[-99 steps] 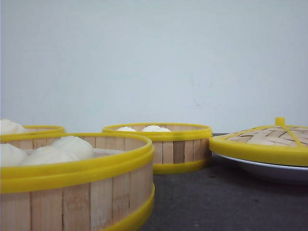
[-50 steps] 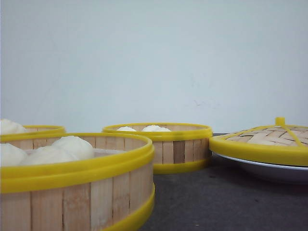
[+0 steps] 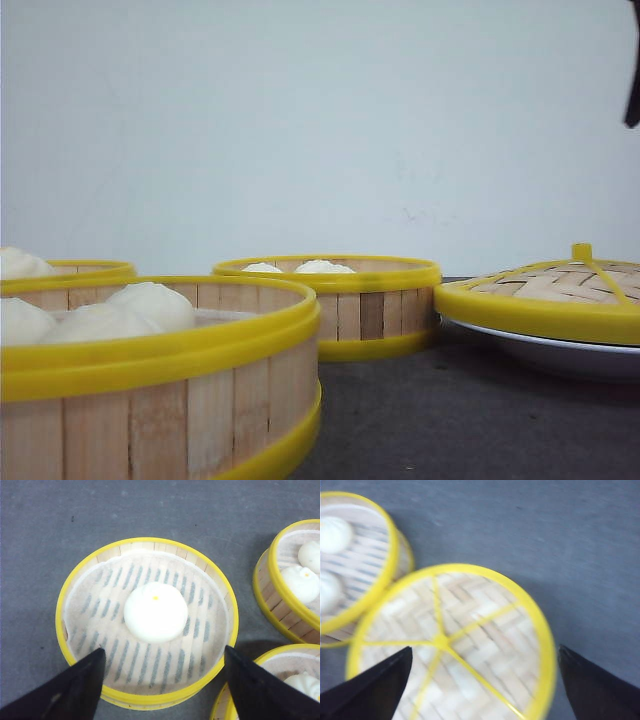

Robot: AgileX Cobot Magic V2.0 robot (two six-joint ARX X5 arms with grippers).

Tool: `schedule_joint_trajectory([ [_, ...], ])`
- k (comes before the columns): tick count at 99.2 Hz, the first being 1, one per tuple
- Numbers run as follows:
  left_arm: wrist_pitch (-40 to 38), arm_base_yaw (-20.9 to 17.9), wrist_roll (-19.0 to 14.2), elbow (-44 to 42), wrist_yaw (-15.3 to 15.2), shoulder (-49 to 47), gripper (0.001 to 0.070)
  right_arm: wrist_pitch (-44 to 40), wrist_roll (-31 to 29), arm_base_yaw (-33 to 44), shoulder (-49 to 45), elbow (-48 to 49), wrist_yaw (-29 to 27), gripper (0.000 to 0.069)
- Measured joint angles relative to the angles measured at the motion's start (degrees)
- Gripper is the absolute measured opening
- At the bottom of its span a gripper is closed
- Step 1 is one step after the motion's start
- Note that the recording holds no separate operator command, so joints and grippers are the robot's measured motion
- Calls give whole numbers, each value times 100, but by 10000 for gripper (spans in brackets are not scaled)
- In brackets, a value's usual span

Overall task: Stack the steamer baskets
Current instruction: 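Lower the right gripper and grasp the rim of the farther steamer basket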

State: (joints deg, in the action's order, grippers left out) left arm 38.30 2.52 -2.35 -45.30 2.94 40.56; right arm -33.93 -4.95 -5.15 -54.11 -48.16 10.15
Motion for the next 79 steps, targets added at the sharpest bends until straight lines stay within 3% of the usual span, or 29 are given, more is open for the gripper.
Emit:
schedule_joint_trajectory([
  [9,-48,0,0,0,0,4,468,533,-114,-214,-363,0,341,583],
  [23,-42,0,0,0,0,70,468,1025,-286,-619,-1233,-254,376,583],
  [62,-31,0,0,0,0,107,468,866,-273,-1287,-4264,-2413,304,566],
  [79,-28,0,0,0,0,111,468,529,-133,-1408,-5176,-3154,-37,551],
])
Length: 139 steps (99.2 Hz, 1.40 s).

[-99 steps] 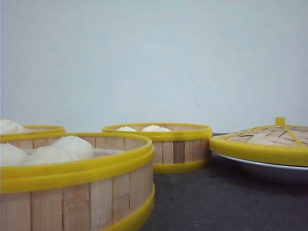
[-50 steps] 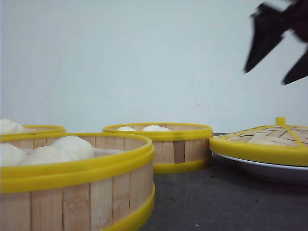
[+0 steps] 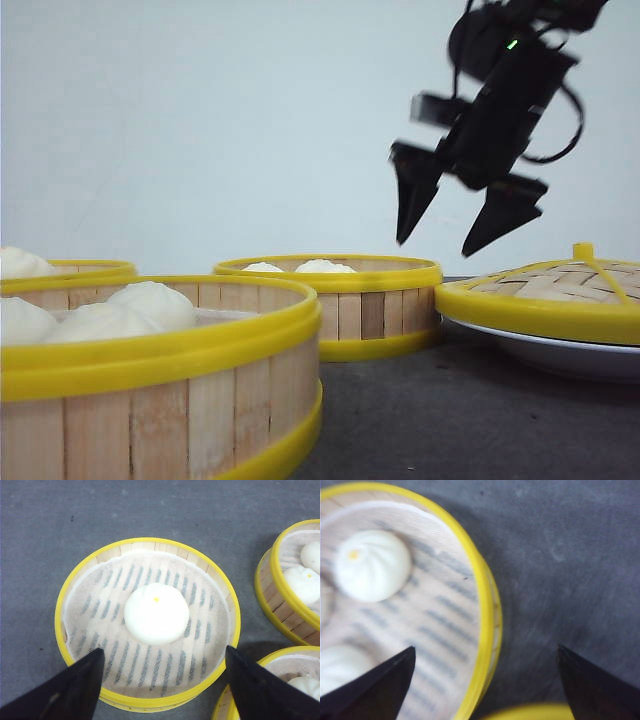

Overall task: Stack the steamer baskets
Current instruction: 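Lower the right gripper and grasp the rim of the farther steamer basket, then lift the basket with the right gripper and lower it onto the nearest basket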

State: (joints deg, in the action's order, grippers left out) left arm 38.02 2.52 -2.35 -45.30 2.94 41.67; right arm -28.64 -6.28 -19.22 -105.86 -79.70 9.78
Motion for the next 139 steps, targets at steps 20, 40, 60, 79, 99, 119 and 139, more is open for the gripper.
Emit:
schedule_joint_trajectory([
  [20,0,0,0,0,2,0,468,-74,168,-127,-492,-234,-249,485],
  [40,0,0,0,0,0,0,468,-83,310,-175,-564,-234,-365,257],
  [60,0,0,0,0,0,0,468,-57,302,-177,-564,-234,-356,103],
  [79,0,0,0,0,0,0,468,55,-24,-223,-564,-236,-378,56],
  [99,2,0,-2,0,0,0,468,-286,-382,-249,-590,-647,-376,51],
  [119,48,0,-2,0,0,0,468,-1300,-645,-249,-595,-1589,-413,51],
  [139,105,0,-2,0,0,0,468,-2070,-730,-260,-568,-2302,-398,51],
])
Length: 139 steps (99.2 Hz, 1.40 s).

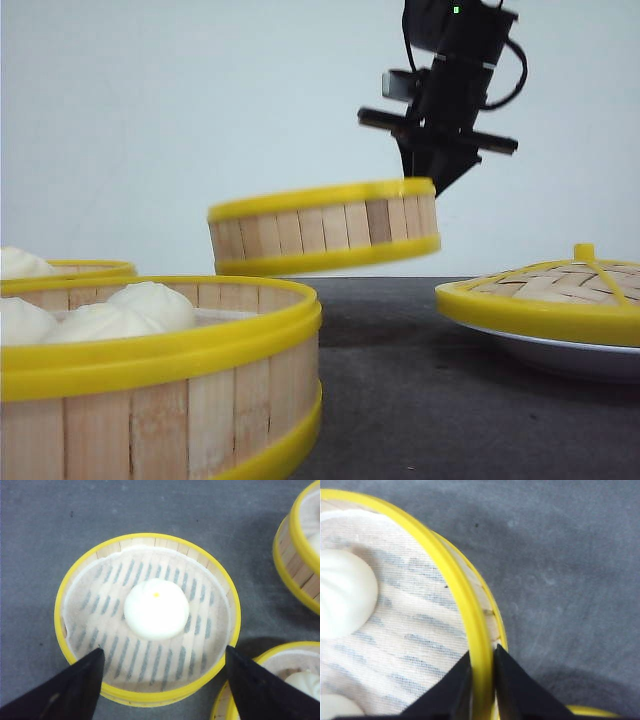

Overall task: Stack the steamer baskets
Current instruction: 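Lift the basket with the right gripper and lower it onto the nearest basket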

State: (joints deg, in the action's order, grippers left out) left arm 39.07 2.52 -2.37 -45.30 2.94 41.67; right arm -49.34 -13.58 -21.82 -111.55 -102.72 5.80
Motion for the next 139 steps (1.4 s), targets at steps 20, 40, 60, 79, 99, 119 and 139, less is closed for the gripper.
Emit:
schedule_joint_trajectory([
  [20,114,0,0,0,0,0,468,-380,9,-31,413,-2,553,51],
  [40,138,0,0,0,0,-2,468,-726,111,-118,1224,-7,988,51],
  [60,155,0,0,0,0,-2,468,-1314,455,-341,1843,-11,973,51],
  [79,155,0,0,0,-4,-2,468,-1775,686,-745,2302,-9,981,51],
  [99,155,0,0,0,-4,-2,468,-1670,780,-1209,2363,160,981,51],
  [119,155,0,2,0,-7,-2,468,-960,809,-1672,2354,785,984,51],
  [139,155,0,0,0,-7,-2,468,-20,804,-1976,2354,1692,984,51],
])
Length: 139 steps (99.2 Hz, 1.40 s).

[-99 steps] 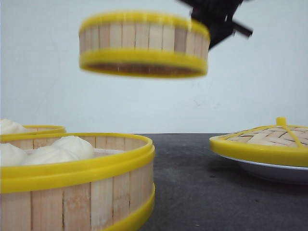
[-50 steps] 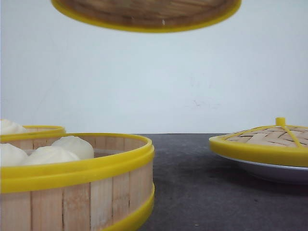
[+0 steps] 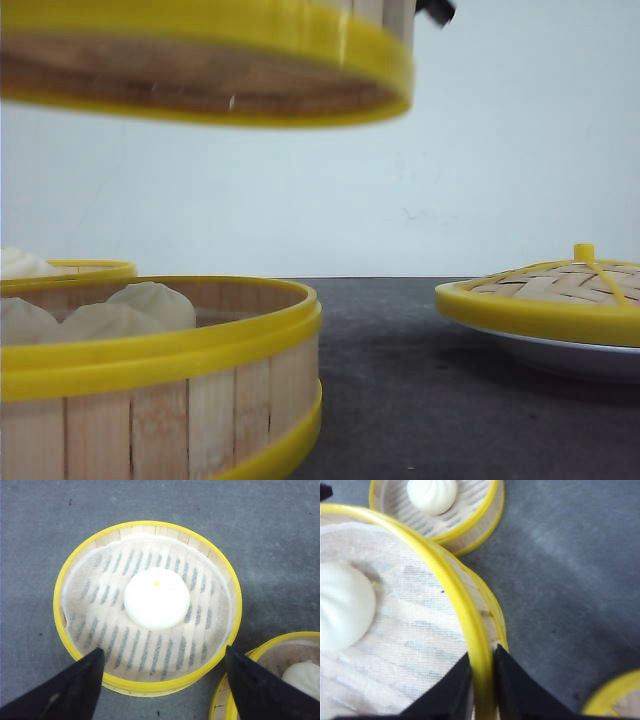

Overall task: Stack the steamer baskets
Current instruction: 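Lift the basket with the right gripper and lower it onto the nearest basket, then open the right gripper and raise it away from the stack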

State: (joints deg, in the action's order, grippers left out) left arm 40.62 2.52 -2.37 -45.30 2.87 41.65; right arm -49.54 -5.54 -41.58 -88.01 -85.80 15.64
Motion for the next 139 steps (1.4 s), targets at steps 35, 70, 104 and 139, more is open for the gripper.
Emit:
schedule_joint_trajectory([
  [35,2,0,0,0,0,0,468,717,-107,-133,-321,555,-26,51],
  [70,4,0,2,0,0,0,468,1217,-313,-267,-778,557,-33,51],
  [104,7,0,2,0,0,0,468,1239,-339,-275,-1051,562,-55,51],
  [139,4,0,0,0,0,0,468,1266,-369,-341,-1051,560,-260,51],
])
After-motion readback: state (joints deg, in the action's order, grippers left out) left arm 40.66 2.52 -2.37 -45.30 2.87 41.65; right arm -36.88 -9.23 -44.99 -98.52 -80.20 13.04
